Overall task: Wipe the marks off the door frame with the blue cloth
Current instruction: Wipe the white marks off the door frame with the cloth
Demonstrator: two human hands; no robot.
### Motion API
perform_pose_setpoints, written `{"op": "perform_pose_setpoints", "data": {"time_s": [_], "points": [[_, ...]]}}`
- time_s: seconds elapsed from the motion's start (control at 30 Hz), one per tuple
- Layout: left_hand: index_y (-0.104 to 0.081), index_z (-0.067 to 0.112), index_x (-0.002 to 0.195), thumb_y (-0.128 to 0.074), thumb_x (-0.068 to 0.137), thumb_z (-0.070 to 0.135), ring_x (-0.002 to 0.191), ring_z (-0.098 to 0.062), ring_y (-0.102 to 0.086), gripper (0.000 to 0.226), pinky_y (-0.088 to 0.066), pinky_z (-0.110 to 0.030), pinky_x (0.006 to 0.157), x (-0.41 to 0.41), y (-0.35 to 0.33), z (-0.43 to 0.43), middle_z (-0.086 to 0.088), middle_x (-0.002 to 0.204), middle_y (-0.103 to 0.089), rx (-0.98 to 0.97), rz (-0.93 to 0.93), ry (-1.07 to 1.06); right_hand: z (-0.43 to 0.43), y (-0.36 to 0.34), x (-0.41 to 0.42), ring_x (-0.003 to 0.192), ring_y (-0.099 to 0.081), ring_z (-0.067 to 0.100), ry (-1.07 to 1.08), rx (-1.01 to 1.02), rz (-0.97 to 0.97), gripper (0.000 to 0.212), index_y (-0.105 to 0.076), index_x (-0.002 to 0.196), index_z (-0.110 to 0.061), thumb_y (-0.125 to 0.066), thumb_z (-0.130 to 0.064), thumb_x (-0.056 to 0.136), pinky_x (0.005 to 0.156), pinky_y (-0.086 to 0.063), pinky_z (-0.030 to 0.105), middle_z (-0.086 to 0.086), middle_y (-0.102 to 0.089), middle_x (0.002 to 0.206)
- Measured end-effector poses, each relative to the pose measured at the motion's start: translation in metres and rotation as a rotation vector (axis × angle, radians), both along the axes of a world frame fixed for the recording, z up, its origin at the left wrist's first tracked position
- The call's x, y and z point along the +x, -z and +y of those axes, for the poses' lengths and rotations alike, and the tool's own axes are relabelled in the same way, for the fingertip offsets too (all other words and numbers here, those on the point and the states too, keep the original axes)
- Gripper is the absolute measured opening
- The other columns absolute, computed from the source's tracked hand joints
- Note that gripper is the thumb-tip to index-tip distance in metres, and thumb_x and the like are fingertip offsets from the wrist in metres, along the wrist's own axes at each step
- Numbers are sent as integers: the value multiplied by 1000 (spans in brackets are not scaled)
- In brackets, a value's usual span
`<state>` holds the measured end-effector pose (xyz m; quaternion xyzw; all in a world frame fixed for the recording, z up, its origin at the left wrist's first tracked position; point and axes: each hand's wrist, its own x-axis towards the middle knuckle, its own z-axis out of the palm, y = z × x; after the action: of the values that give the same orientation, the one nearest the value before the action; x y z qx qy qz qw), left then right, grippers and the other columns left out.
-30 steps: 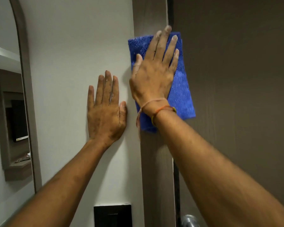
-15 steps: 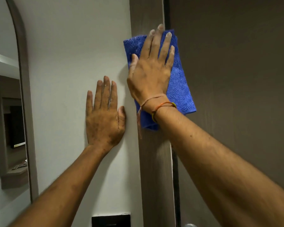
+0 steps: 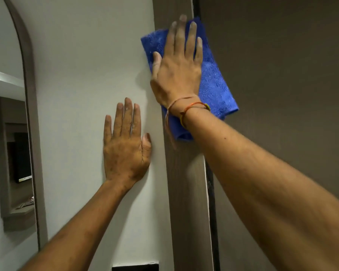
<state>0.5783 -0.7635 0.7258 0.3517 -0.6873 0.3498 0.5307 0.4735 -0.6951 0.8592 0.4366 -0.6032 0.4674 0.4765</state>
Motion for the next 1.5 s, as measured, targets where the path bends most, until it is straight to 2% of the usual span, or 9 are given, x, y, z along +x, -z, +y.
{"op": "perform_pose_setpoints", "data": {"time_s": [0.27,0.4,0.53,0.73,0.8,1.1,1.27,1.37,1.5], "points": [[-5,10,149,-22,94,36,147,-23,1,63,-3,-45,120,-1,1,1,-12,159,-4,10,16,26,3,148,13,148,-1,31,-19,28,-15,67,-7,148,-4,-26,-37,94,122,-4,43,16,-6,160],[-5,9,149,-18,94,35,147,-25,-2,62,-3,-46,119,-1,1,3,-13,159,-6,12,4,14,2,104,7,147,1,33,1,52,64,67,-4,148,-3,-27,-36,95,121,0,43,17,-3,160],[-6,9,148,-19,93,36,147,-26,-2,62,-4,-46,119,-1,-1,2,-14,159,-7,10,-1,0,-1,52,5,148,2,31,-21,-1,33,65,-4,148,-3,-25,-37,96,121,0,42,16,-2,160],[-5,9,149,-24,93,35,146,-23,1,64,-3,-45,119,-1,2,1,-13,159,-5,9,3,3,7,184,6,148,-1,31,-61,63,12,67,-5,149,-5,-29,-37,95,121,-5,43,15,-5,160],[-4,9,149,-26,93,35,146,-24,1,65,-2,-45,119,-1,2,1,-13,159,-4,12,0,-10,8,194,2,147,-4,32,-34,92,39,66,-8,149,-6,-28,-37,94,120,-5,44,15,-8,159],[-4,10,149,-22,94,35,147,-26,-1,62,-4,-47,120,-2,0,1,-14,159,-5,25,3,-4,0,50,4,147,2,33,-25,32,57,68,-4,149,-6,-27,-42,96,119,3,48,14,-3,160],[-2,11,148,-20,94,33,147,-24,-1,62,-2,-44,119,-2,1,1,-13,159,-6,19,5,30,3,130,7,147,1,32,-63,47,25,75,-5,149,-9,-34,-47,91,116,0,62,11,-5,161],[-6,9,149,-26,93,31,147,-25,-2,63,-3,-44,119,4,1,2,-14,159,-7,30,-26,37,10,178,9,147,-2,34,-39,125,1,75,-9,149,-11,-36,-48,90,111,-10,71,9,-8,161],[-2,12,149,-20,93,34,147,-23,0,62,-2,-42,120,10,1,0,-11,159,-5,40,-73,56,10,169,7,146,-4,39,-3,166,25,73,-11,148,-11,-36,-47,91,108,-15,73,9,-10,160]]}}
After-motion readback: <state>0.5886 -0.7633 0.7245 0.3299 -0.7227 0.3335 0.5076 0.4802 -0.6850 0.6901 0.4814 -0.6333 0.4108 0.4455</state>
